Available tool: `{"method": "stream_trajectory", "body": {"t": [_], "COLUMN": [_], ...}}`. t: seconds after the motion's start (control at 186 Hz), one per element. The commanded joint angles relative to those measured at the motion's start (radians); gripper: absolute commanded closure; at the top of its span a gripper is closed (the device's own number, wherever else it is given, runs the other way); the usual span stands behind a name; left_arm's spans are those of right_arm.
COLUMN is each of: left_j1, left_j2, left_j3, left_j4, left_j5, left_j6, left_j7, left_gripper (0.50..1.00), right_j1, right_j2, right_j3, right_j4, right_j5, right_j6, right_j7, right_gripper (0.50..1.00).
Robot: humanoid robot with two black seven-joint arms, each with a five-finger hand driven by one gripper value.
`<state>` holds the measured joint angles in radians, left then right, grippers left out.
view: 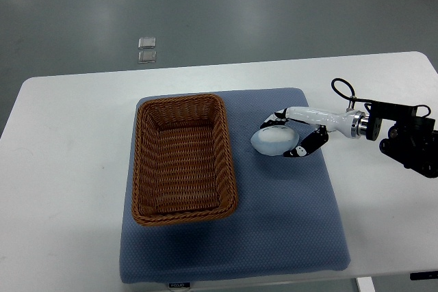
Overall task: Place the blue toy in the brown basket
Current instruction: 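Lift the held toy and carry it over the wicker basket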
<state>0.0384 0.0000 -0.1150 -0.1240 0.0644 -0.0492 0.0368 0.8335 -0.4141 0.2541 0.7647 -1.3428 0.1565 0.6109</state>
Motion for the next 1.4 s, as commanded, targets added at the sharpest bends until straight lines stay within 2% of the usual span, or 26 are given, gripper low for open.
{"method": "stream_trajectory", "body": {"t": [0.0,0.059,0.113,0.495,0.667,1.0,1.167,1.392], "left_j1": [0.0,0.0,0.0,0.0,0.0,0.0,0.0,0.0], "left_j2": [0.0,0.0,0.0,0.0,0.0,0.0,0.0,0.0], "left_j3": [0.0,0.0,0.0,0.0,0.0,0.0,0.0,0.0], "left_j4": [0.0,0.0,0.0,0.0,0.0,0.0,0.0,0.0], "left_j5": [0.0,0.0,0.0,0.0,0.0,0.0,0.0,0.0], "left_j6": [0.0,0.0,0.0,0.0,0.0,0.0,0.0,0.0], "left_j7": [0.0,0.0,0.0,0.0,0.0,0.0,0.0,0.0], "left_gripper": [0.5,0.5,0.5,0.5,0.5,0.5,0.5,0.5], "right_j1": [-0.001,-0.001,-0.004,0.003,0.05,0.113,0.124,0.121], "right_j2": [0.001,0.001,0.003,0.021,0.037,0.136,0.218,0.342], "right_j3": [0.004,0.005,0.007,0.022,0.025,0.027,0.027,0.024], "right_j4": [0.001,-0.001,-0.001,0.008,0.013,0.028,0.035,0.033], "right_j5": [0.008,0.011,0.011,0.09,0.094,0.116,0.116,0.102], "right_j6": [-0.002,-0.002,-0.002,-0.005,-0.04,-0.038,-0.048,-0.118], "right_j7": [0.0,0.0,0.0,0.0,0.0,-0.005,-0.046,-0.143], "right_gripper": [0.867,0.914,0.999,1.0,1.0,1.0,1.0,1.0]}}
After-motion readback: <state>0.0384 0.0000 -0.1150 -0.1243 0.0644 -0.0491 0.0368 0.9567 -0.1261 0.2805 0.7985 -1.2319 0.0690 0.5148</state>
